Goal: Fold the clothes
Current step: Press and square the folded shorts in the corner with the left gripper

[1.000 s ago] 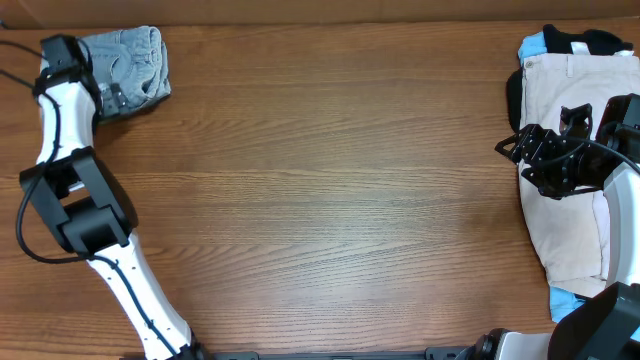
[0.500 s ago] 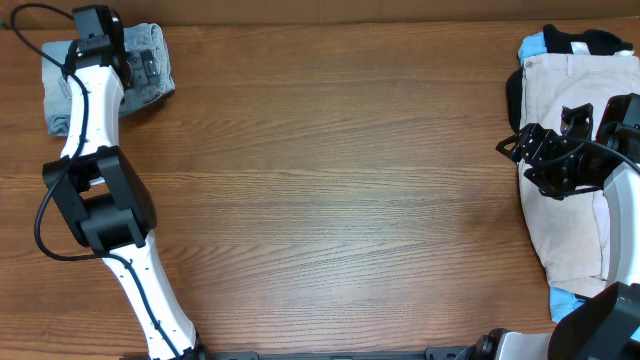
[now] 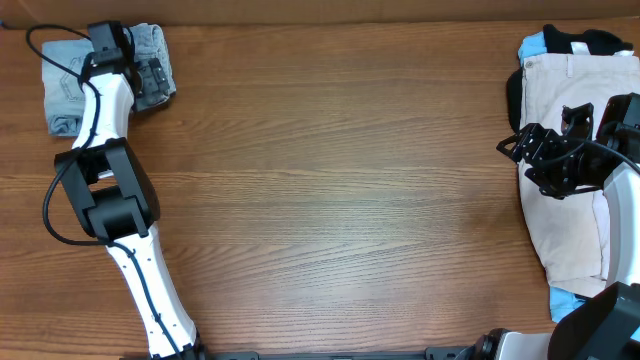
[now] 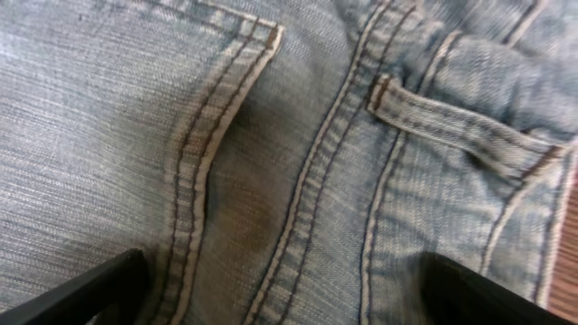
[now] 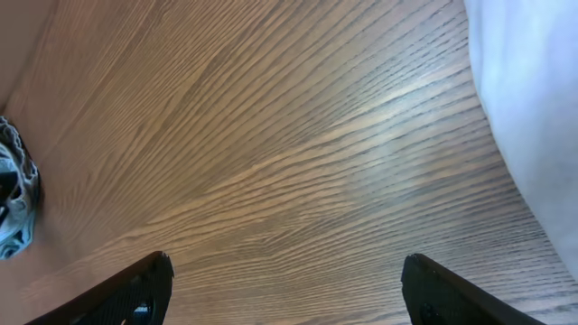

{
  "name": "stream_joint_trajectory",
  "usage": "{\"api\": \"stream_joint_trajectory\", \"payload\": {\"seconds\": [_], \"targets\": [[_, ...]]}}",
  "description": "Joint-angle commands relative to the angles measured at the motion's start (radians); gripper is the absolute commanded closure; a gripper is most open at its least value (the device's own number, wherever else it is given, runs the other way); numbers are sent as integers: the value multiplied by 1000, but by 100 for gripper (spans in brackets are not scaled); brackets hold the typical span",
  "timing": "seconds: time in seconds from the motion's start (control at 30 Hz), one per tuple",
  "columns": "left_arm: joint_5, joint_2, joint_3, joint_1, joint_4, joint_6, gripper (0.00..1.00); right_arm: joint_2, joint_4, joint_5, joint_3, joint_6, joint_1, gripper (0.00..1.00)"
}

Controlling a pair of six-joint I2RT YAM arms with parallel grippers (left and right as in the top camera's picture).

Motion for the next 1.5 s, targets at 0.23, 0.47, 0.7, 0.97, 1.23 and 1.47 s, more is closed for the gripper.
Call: {"api": "stream_joint_trajectory", "payload": {"seconds": [0.23,0.47,0.7,0.97,1.23,1.47], "targets": [[24,71,6,-97,-69,103,0,0,5,15,6,-8,0,15],[16,71,6,-138,-98,291,0,0,8,15,6,-8,0,15],[16,71,6,-136,-94,363,0,0,8,15,6,-8,0,15],[19,71,6,-110,-78,484,0,0,6,15,6,-8,0,15],[25,45,19,-88,-51,427,0,0,8,15,6,-8,0,15],[14,-62,116,-79,-255,166,0,0,7,14,6,-8,0,15]]}}
